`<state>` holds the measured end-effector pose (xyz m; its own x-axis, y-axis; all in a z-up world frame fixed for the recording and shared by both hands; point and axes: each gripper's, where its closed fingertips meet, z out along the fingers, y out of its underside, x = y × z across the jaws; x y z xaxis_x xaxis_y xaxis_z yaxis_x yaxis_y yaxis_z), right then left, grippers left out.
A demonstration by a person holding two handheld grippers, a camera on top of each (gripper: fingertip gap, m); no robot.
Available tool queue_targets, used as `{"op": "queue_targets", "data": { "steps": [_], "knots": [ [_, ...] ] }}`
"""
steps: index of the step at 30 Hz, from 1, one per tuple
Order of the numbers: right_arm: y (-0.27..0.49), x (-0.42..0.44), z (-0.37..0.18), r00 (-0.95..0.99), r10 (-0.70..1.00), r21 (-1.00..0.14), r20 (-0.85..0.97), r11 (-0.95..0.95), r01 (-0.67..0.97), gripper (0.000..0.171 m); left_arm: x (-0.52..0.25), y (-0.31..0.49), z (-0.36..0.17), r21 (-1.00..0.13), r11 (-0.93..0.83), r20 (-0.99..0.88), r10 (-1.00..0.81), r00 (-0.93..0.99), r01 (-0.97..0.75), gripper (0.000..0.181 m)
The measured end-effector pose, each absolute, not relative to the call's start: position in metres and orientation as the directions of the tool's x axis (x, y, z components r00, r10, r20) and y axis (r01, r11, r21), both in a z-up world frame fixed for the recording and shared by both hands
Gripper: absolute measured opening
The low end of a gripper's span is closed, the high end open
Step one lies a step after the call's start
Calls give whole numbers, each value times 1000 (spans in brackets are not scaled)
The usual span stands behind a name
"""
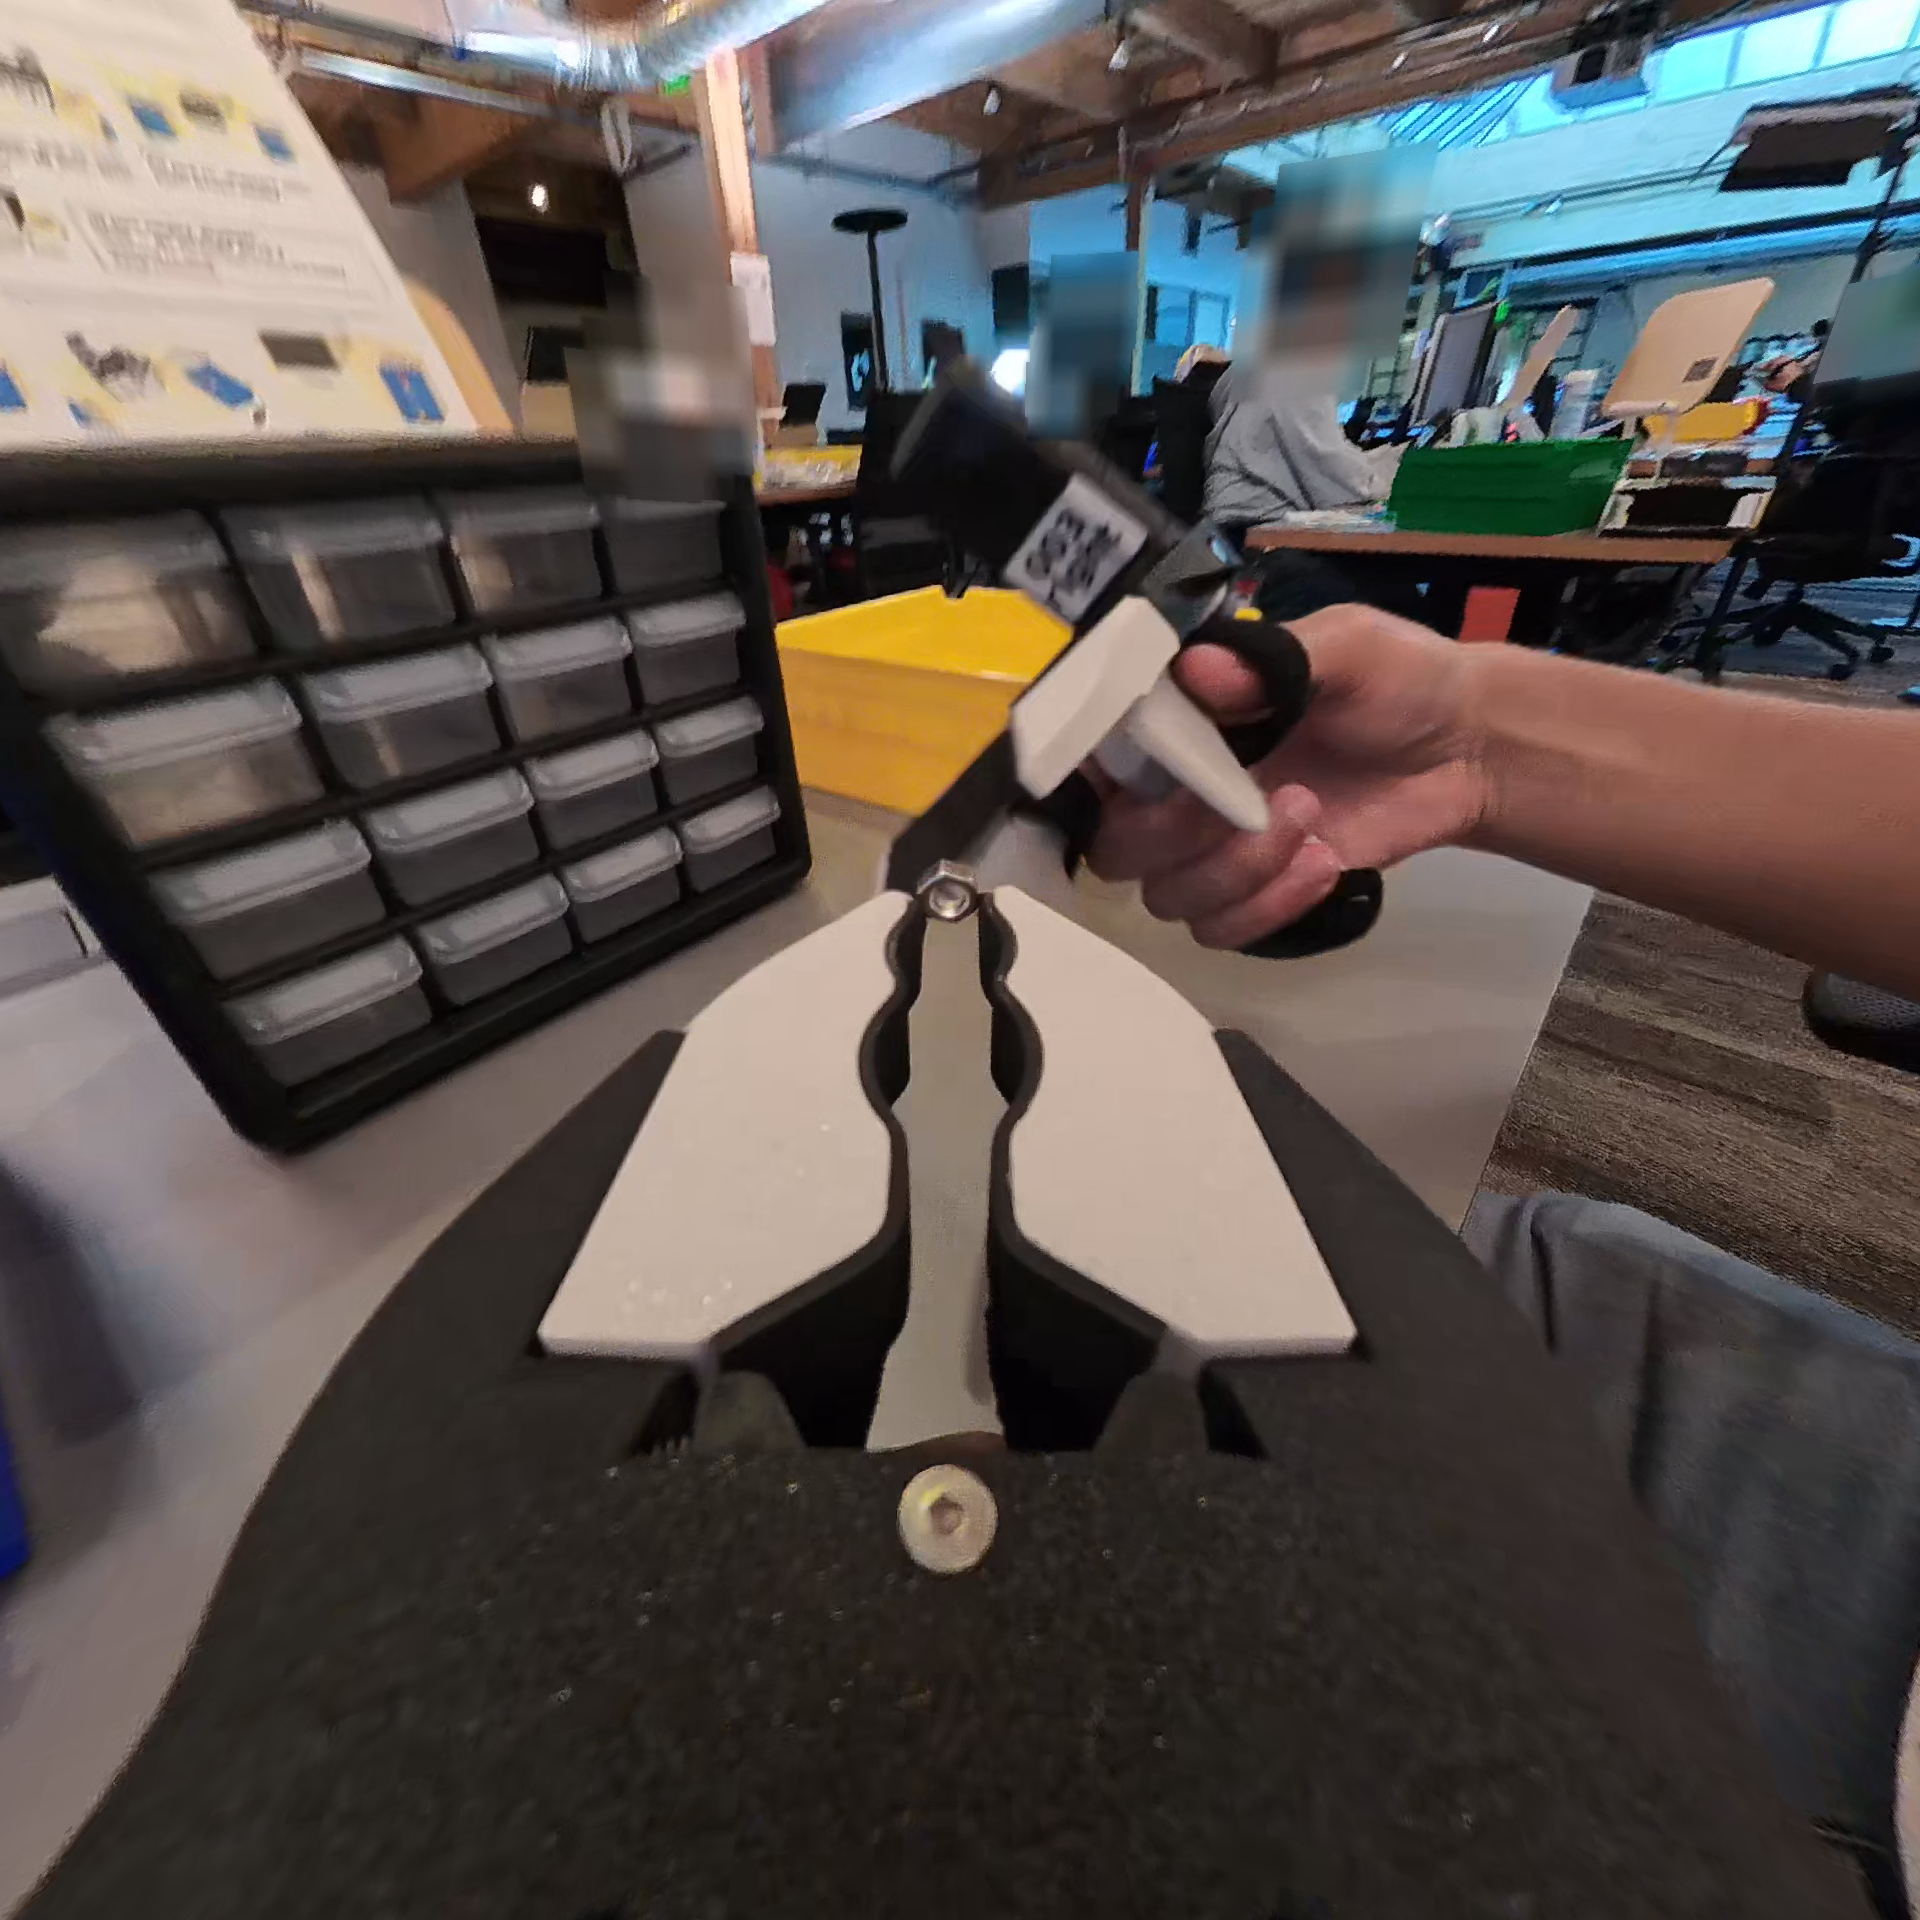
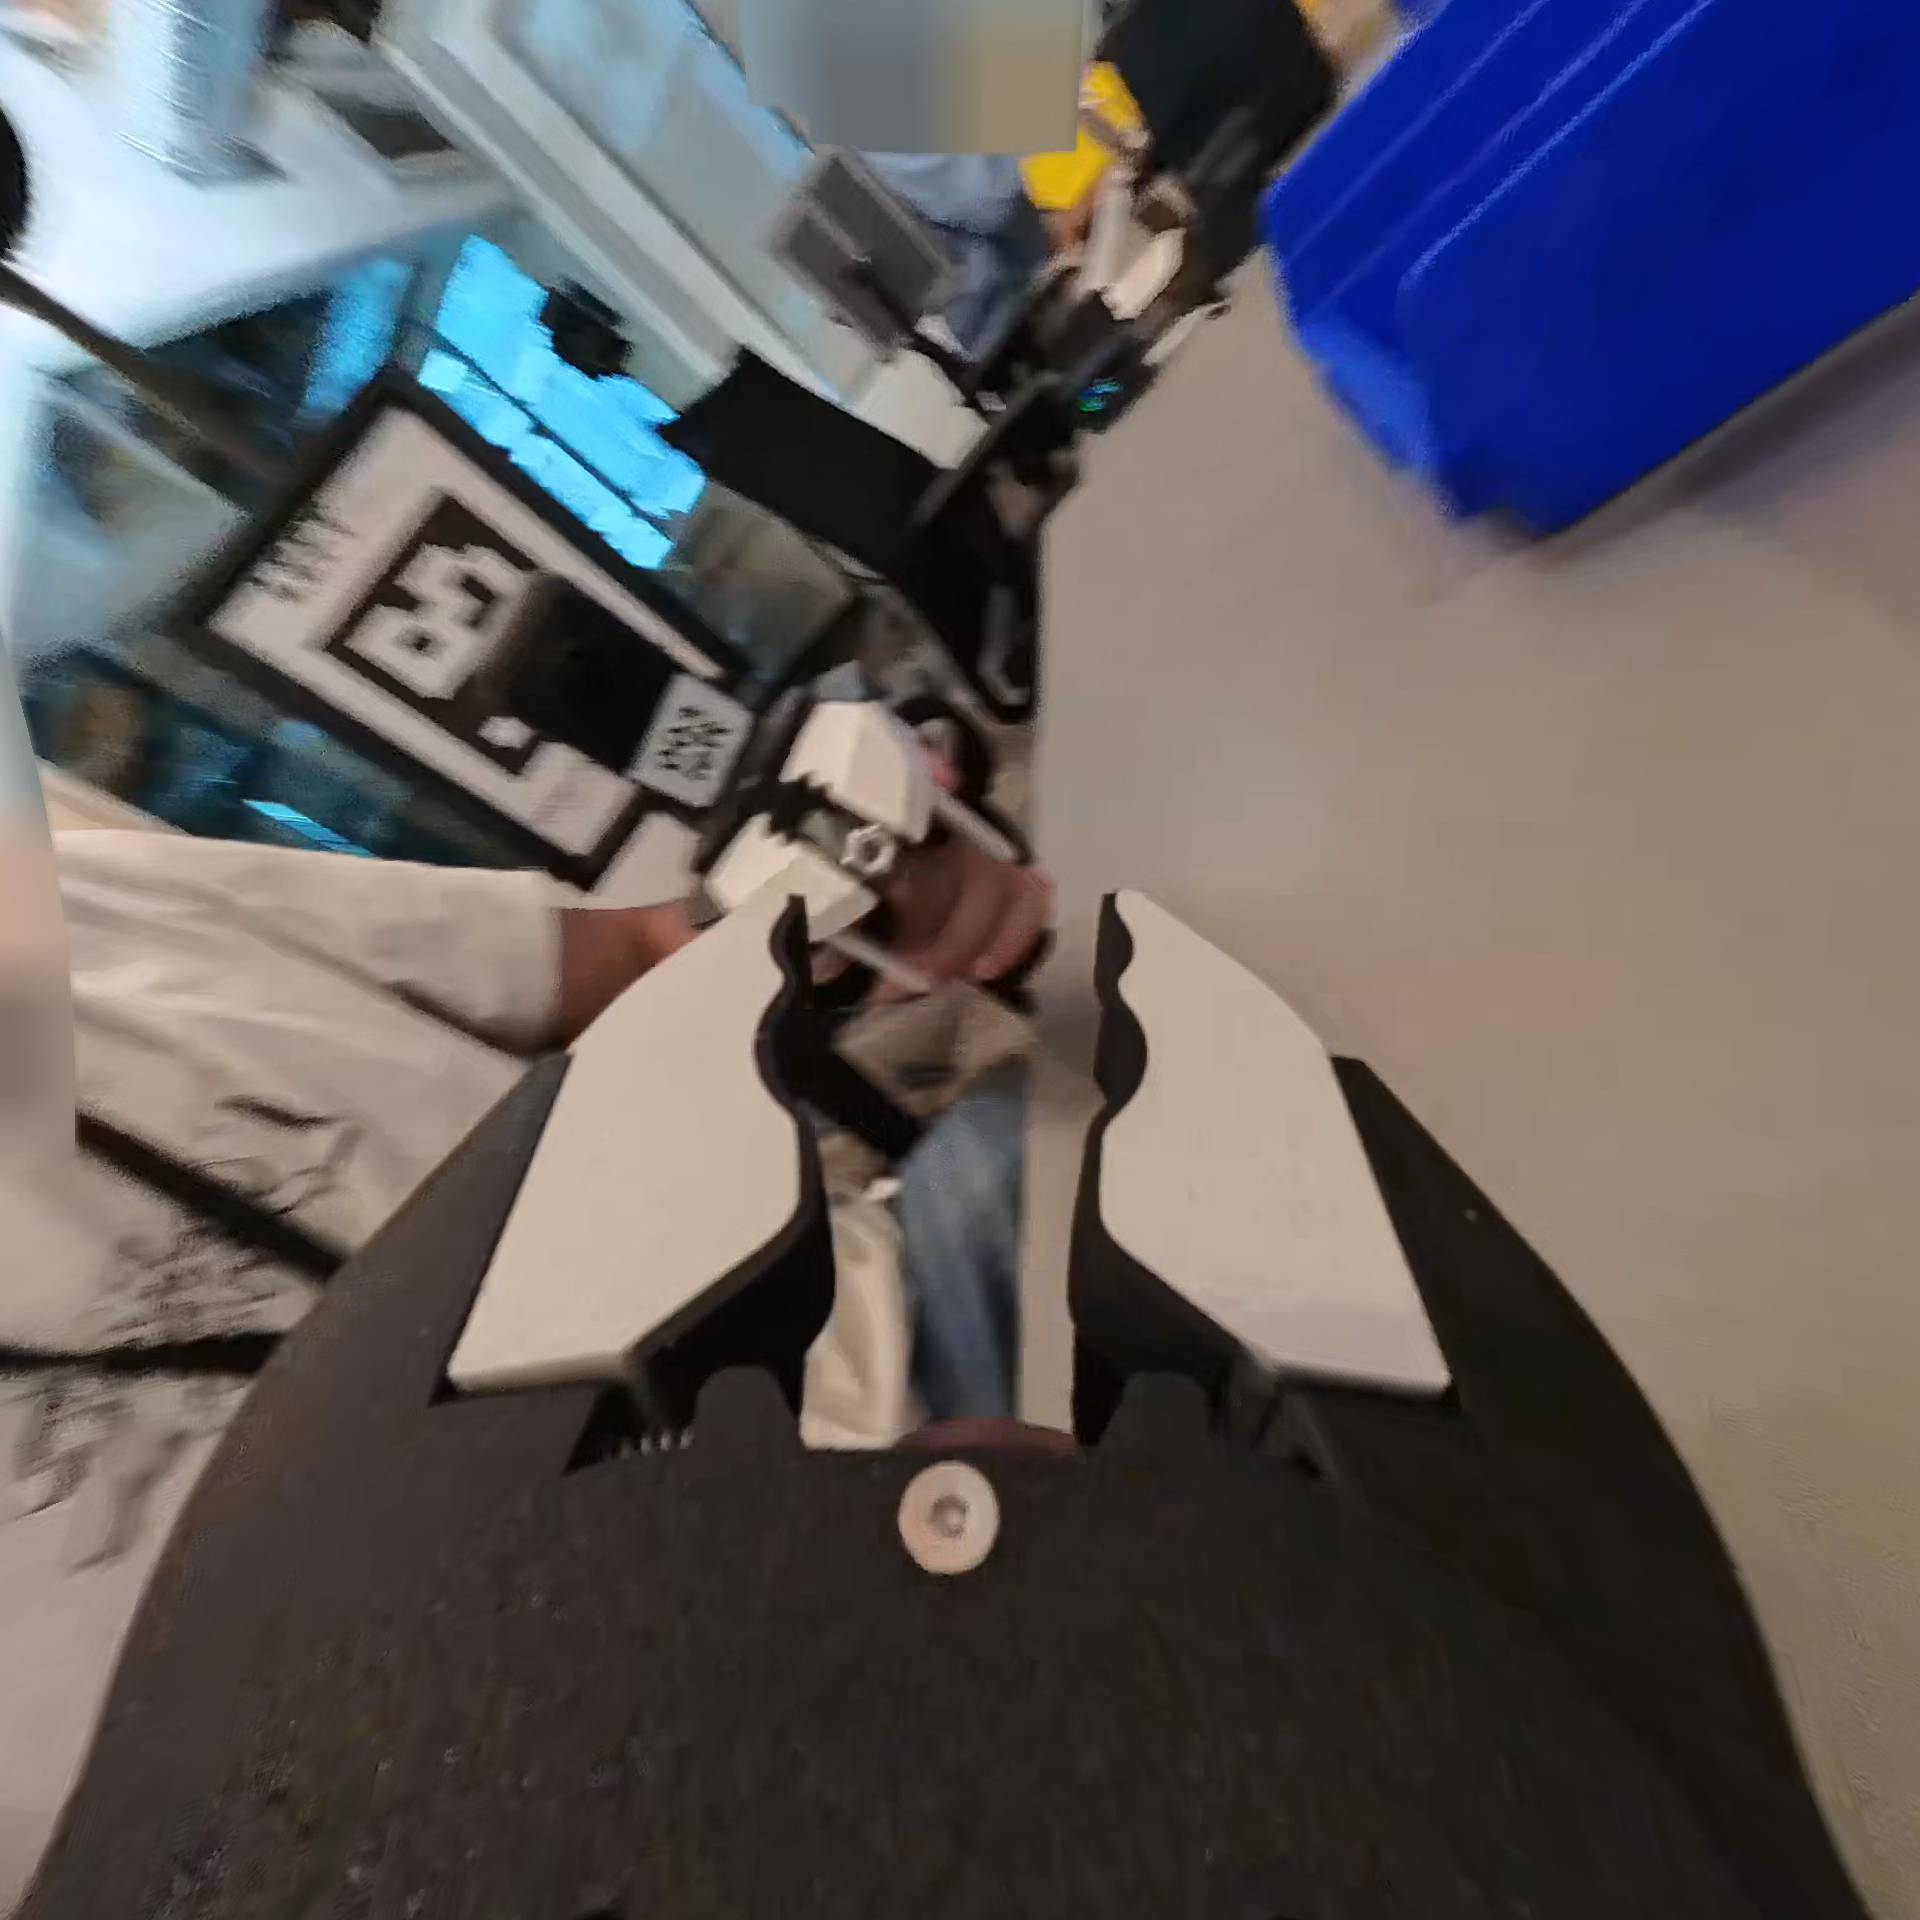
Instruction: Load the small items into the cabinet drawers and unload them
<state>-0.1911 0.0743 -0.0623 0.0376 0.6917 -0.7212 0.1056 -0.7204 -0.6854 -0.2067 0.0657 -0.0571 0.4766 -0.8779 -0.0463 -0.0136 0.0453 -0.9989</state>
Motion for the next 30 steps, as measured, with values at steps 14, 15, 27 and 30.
{"op": "queue_targets", "data": {
  "steps": [14, 15, 27, 30],
  "knots": [
    [51, -189, -62, -265, 357, -396, -896, -911, 113, 35, -182, 53, -67, -979, 184, -203, -896, 395, -86, 10],
    [50, -190, -64, -259, 356, -397, -898, -909, 126, 31, -182, 54, -69, -979, 183, -205, -895, 397, -94, 10],
    [55, -192, -76, -186, 384, -410, -904, -902, 133, 9, -187, 59, -74, -981, 147, -187, -879, 438, -123, 20],
    [60, -182, -71, -74, 486, -491, -871, -859, 145, 10, -197, 62, -68, -996, 58, -83, -879, 469, -67, 22]
  ]
}}
